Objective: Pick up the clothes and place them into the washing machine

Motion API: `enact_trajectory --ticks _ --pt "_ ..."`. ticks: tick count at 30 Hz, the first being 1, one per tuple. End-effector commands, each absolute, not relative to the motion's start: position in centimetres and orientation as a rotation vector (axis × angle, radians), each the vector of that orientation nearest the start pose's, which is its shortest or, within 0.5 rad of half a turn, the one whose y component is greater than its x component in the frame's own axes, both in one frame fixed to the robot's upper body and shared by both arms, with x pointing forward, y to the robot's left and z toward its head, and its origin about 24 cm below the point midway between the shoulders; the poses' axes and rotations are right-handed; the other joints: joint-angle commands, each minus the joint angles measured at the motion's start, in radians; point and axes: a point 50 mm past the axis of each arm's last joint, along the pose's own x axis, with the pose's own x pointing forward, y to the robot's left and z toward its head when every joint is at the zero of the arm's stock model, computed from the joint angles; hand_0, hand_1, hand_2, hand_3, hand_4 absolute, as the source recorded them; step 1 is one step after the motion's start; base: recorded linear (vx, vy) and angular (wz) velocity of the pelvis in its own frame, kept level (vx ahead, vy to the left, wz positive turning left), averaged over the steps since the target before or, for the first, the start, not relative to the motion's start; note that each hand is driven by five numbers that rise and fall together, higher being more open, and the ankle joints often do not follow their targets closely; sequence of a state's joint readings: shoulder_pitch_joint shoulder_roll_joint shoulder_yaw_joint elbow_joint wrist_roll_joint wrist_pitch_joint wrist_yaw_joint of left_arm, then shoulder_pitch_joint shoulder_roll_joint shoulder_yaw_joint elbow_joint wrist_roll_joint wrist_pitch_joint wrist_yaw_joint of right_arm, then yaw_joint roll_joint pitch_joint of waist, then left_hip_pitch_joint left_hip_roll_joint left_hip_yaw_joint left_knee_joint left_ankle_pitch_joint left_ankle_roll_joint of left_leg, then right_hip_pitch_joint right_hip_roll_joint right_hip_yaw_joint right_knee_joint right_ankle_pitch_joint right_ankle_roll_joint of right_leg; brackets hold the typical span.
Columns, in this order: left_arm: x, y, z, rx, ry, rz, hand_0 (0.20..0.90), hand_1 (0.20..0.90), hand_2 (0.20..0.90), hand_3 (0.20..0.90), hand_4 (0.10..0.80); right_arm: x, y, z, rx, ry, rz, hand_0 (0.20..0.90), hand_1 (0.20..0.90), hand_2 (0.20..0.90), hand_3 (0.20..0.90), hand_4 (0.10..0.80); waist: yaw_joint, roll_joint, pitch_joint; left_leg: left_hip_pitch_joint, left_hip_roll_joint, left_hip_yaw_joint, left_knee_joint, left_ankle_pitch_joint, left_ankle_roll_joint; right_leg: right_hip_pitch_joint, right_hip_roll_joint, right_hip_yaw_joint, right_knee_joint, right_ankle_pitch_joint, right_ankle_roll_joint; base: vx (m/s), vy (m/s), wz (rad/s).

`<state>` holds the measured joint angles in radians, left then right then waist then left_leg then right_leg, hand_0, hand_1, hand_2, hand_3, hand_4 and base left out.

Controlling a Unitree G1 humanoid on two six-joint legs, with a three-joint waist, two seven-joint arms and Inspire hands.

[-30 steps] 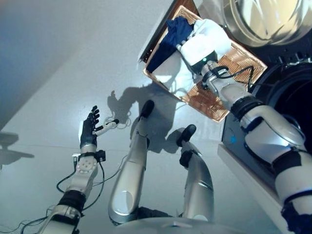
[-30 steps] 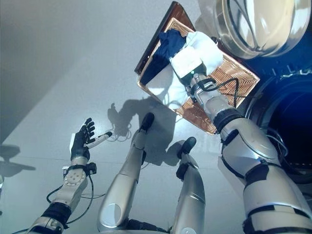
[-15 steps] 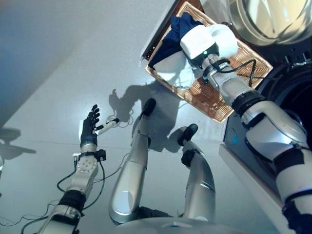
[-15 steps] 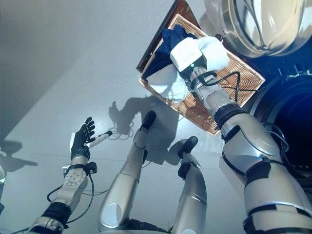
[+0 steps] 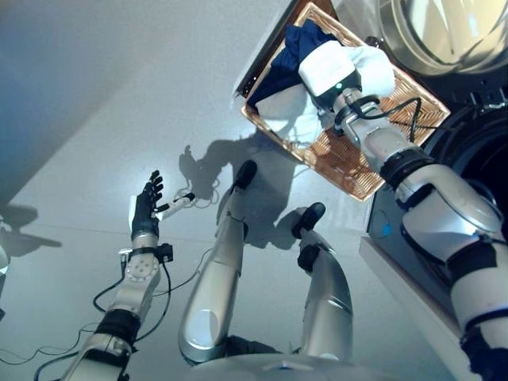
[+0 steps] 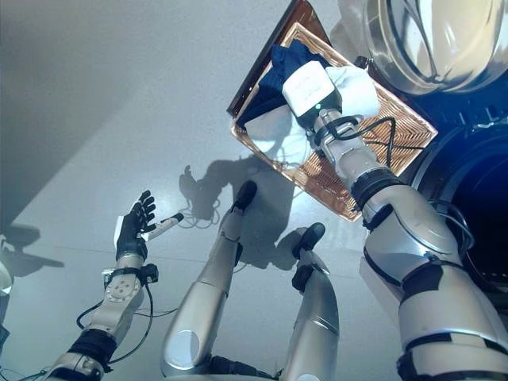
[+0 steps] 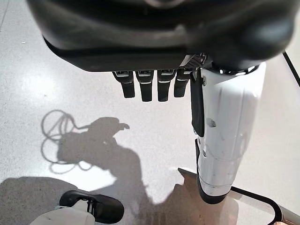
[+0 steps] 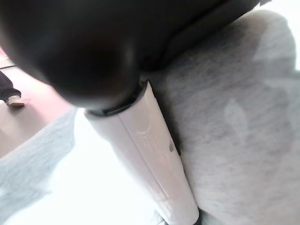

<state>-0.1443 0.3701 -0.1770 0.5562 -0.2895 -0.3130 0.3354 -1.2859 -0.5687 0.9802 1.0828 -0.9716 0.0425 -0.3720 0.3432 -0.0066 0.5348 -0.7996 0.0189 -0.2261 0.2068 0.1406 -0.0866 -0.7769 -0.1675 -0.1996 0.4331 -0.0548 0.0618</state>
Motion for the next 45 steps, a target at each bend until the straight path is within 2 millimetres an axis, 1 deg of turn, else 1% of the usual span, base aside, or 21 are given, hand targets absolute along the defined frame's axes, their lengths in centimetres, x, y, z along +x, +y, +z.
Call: enact_trajectory --ticks 1,5,11,14,18,20,21,24,27,30,31,32,36,37,38,40,45 --pt "25.0 24.2 -0.4 0.187 0.064 0.32 0.9 0.9 0.9 0.9 0.8 41.4 -20.9 25.3 -2.231 -0.456 -0.329 0.2 0.2 0.2 0.2 0.3 -0.008 0.068 -0.015 -0.025 -0.021 0.077 -0.051 0.047 -0.009 0.054 -0.007 0.072 -0.016 0.016 0.04 0.0 0.0 0.0" --pt "24.9 24.3 -0.7 0.189 0.082 0.33 0.9 0.9 0.9 0.9 0.8 41.3 -20.7 25.5 -2.209 -0.487 -0.332 0.2 0.2 0.2 0.2 0.3 -0.015 0.06 -0.015 0.006 -0.02 0.087 -0.05 0.039 -0.005 0.085 -0.007 0.08 -0.025 0.018 0.04 0.008 0.011 -0.03" --pt "24.7 24.3 -1.4 0.19 0.113 0.339 0.9 0.9 0.9 0.9 0.8 40.9 -20.6 25.0 -2.14 -0.524 -0.313 0.2 0.2 0.2 0.2 0.3 -0.029 0.044 -0.015 0.056 -0.016 0.106 -0.05 0.026 0.0 0.129 -0.008 0.095 -0.04 0.02 0.042 0.021 0.018 -0.1" --pt "24.6 24.2 -1.9 0.183 0.137 0.352 0.9 0.9 0.9 0.9 0.8 40.5 -20.7 24.5 -2.033 -0.548 -0.323 0.2 0.2 0.2 0.2 0.3 -0.041 0.033 -0.015 0.089 -0.014 0.116 -0.051 0.019 0.005 0.164 -0.007 0.104 -0.056 0.026 0.045 0.028 0.011 -0.07" --pt "24.4 24.2 -2.5 0.176 0.167 0.365 0.9 0.9 0.9 0.9 0.8 40.0 -21.0 23.3 -1.891 -0.544 -0.325 0.2 0.2 0.2 0.2 0.3 -0.052 0.027 -0.015 0.13 -0.013 0.13 -0.048 0.007 0.009 0.204 -0.008 0.116 -0.066 0.025 0.047 0.035 0.007 -0.13" --pt "24.3 24.2 -2.6 0.174 0.171 0.368 0.9 0.9 0.9 0.9 0.8 39.9 -21.0 23.1 -1.862 -0.543 -0.324 0.2 0.2 0.2 0.2 0.3 -0.055 0.026 -0.015 0.141 -0.012 0.133 -0.048 0.005 0.01 0.216 -0.008 0.119 -0.071 0.025 0.047 0.028 0.01 -0.04" --pt "24.1 24.2 -2.9 0.165 0.183 0.378 0.9 0.9 0.9 0.9 0.8 39.6 -20.9 22.4 -1.765 -0.543 -0.332 0.2 0.2 0.2 0.2 0.3 -0.062 0.023 -0.015 0.164 -0.013 0.141 -0.048 -0.001 0.013 0.239 -0.007 0.127 -0.078 0.025 0.049 0.037 0.016 -0.1" --pt "23.8 24.3 -3.4 0.162 0.205 0.395 0.9 0.9 0.9 0.9 0.8 39.2 -20.8 21.1 -1.611 -0.532 -0.333 0.2 0.2 0.2 0.2 0.3 -0.071 0.02 -0.015 0.194 -0.012 0.152 -0.047 -0.009 0.017 0.267 -0.008 0.137 -0.086 0.024 0.051 0.045 0.011 -0.16" --pt "23.4 24.4 -3.9 0.16 0.228 0.406 0.9 0.9 0.9 0.9 0.8 38.9 -20.6 19.9 -1.506 -0.519 -0.32 0.2 0.2 0.2 0.2 0.3 -0.079 0.022 -0.015 0.216 -0.01 0.161 -0.041 -0.018 0.018 0.288 -0.008 0.143 -0.089 0.022 0.052 0.03 0.003 -0.16" --pt "23.2 24.4 -4.0 0.157 0.234 0.407 0.9 0.9 0.9 0.9 0.8 38.7 -20.2 19.7 -1.48 -0.532 -0.305 0.2 0.2 0.2 0.2 0.3 -0.082 0.022 -0.015 0.226 -0.009 0.165 -0.036 -0.023 0.019 0.296 -0.007 0.149 -0.09 0.021 0.053 0.02 -0.005 -0.05" --pt "22.9 24.5 -4.4 0.158 0.251 0.413 0.9 0.9 0.9 0.9 0.8 38.6 -20.1 19.2 -1.43 -0.524 -0.303 0.2 0.2 0.2 0.2 0.3 -0.086 0.023 -0.015 0.238 -0.008 0.171 -0.031 -0.028 0.019 0.305 -0.005 0.158 -0.091 0.02 0.054 0.022 -0.003 -0.09" --pt "22.9 24.5 -4.3 0.153 0.247 0.411 0.9 0.9 0.9 0.9 0.8 38.5 -20.2 18.9 -1.412 -0.514 -0.299 0.2 0.2 0.2 0.2 0.3 -0.087 0.024 -0.015 0.242 -0.006 0.172 -0.031 -0.029 0.02 0.307 -0.005 0.16 -0.091 0.019 0.054 0.028 -0.017 -0.09" --pt "22.9 24.3 -4.5 0.148 0.251 0.406 0.9 0.9 0.9 0.9 0.8 38.2 -20.2 18.3 -1.315 -0.501 -0.308 0.2 0.2 0.2 0.2 0.3 -0.093 0.029 -0.015 0.252 -0.005 0.175 -0.027 -0.03 0.02 0.318 -0.004 0.163 -0.088 0.013 0.052 0.014 -0.026 -0.09" --pt "22.8 24.3 -4.5 0.148 0.256 0.406 0.9 0.9 0.9 0.9 0.8 38.2 -20.1 18.3 -1.284 -0.5 -0.312 0.2 0.2 0.2 0.2 0.3 -0.094 0.03 -0.015 0.254 -0.004 0.175 -0.028 -0.03 0.019 0.319 -0.003 0.163 -0.087 0.012 0.051 0.007 -0.02 -0.04" --pt "22.8 24.3 -4.6 0.15 0.258 0.406 0.9 0.9 0.9 0.9 0.8 38.1 -19.8 18.4 -1.203 -0.507 -0.319 0.2 0.2 0.2 0.2 0.3 -0.096 0.03 -0.015 0.257 -0.004 0.177 -0.027 -0.031 0.02 0.32 -0.002 0.166 -0.086 0.011 0.05 0.004 -0.016 -0.03" --pt "22.7 24.2 -4.8 0.145 0.268 0.413 0.9 0.9 0.9 0.9 0.8 37.8 -19.6 17.8 -1.112 -0.497 -0.311 0.2 0.2 0.2 0.2 0.3 -0.1 0.031 -0.016 0.262 -0.001 0.179 -0.028 -0.031 0.02 0.322 -0.001 0.167 -0.084 0.009 0.049 0.009 -0.018 -0.05" --pt "22.5 24.4 -4.9 0.151 0.276 0.42 0.9 0.9 0.9 0.9 0.8 37.6 -19.1 17.2 -1.002 -0.487 -0.297 0.2 0.2 0.2 0.2 0.3 -0.102 0.035 -0.023 0.263 0.0 0.18 -0.029 -0.031 0.021 0.319 0.002 0.168 -0.081 0.007 0.046 0.003 -0.009 -0.02"
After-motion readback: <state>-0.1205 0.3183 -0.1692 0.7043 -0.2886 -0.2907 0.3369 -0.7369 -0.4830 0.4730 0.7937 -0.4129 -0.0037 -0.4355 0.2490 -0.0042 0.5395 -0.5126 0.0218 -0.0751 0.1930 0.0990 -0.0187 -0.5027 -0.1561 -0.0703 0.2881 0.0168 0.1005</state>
